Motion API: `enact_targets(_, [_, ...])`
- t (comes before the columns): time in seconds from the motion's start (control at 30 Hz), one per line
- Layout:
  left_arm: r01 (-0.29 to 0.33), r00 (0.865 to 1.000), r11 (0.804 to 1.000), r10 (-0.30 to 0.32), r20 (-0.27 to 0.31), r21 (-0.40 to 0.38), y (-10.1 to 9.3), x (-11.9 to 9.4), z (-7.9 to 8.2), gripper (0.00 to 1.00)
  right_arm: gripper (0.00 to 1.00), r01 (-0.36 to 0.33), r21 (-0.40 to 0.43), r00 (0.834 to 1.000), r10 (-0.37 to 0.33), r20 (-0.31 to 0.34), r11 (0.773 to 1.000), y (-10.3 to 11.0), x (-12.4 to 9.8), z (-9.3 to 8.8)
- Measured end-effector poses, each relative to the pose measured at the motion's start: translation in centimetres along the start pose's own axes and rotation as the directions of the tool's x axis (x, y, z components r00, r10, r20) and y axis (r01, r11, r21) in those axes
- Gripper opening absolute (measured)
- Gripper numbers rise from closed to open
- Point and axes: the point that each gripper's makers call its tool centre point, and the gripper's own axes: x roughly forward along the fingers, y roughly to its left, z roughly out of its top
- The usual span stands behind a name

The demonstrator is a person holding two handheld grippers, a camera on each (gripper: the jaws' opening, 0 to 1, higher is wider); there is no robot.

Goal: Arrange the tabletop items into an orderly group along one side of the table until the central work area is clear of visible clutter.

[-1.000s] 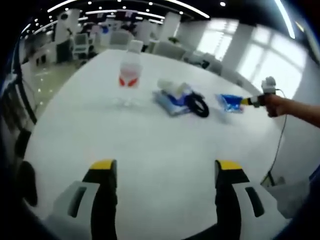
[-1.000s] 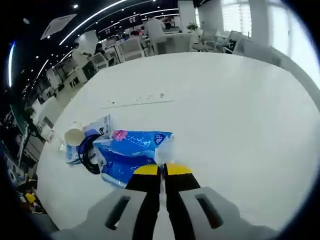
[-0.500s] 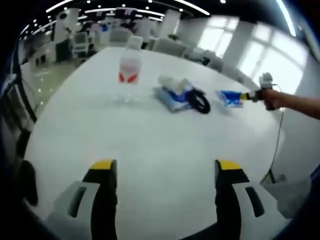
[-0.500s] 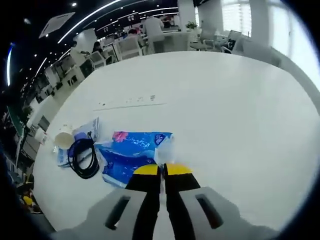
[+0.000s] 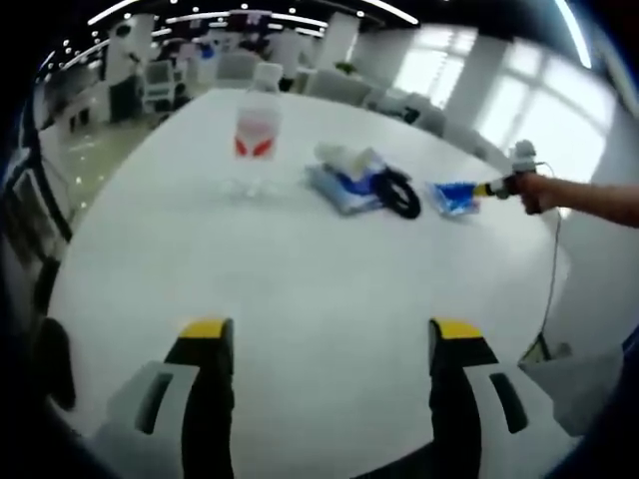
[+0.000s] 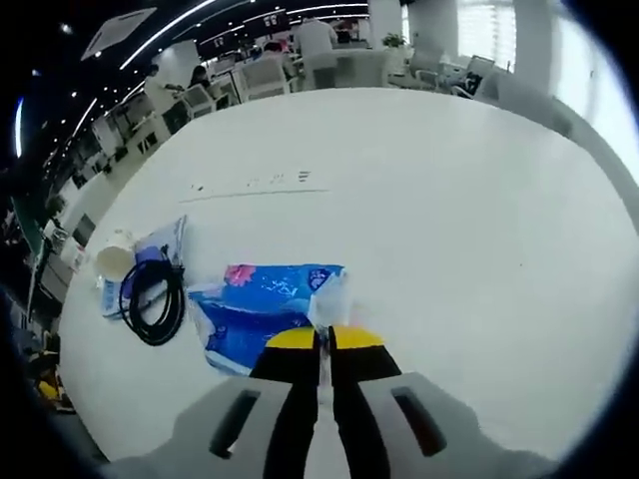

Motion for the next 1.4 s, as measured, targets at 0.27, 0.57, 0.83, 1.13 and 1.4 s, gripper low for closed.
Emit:
enact_targets(0.27, [0.005,1.000,1.000,-0.005,-0.013,0.006,-0.2,0.2,-0.3,0.77,0.02,0.011,-0.015,1.000,-0.011,-0.011,1.000,-0.7,-0.1,-0.2])
enact_targets(0.57, [0.008,1.000,1.000,-0.008,-0.024,0.014,-0.4,0.3,-0.6,0.77,0.02,-0.009,-0.054,1.000,0.008,-0.016,0.999,-0.2,0.3,-0.2])
enact_targets(0.83, [0.006,1.000,1.000,-0.005,-0.025,0.012,-0.2,0.2,-0.7,0.77,0.13,0.013,-0.078,0.998,-0.017,-0.056,0.997,-0.4,0.4,-1.0])
enact_targets(1.13, [0.010,1.000,1.000,-0.010,-0.025,0.013,-0.3,0.3,-0.7,0.77,0.18,0.015,-0.075,0.999,-0.018,-0.048,0.997,-0.5,0.0,-1.0])
enact_targets(1.4, [0.013,1.000,1.000,-0.013,-0.020,0.013,-0.4,0.3,-0.5,0.77,0.19,0.011,-0.056,0.999,-0.013,-0.045,0.998,-0.8,-0.8,-1.6])
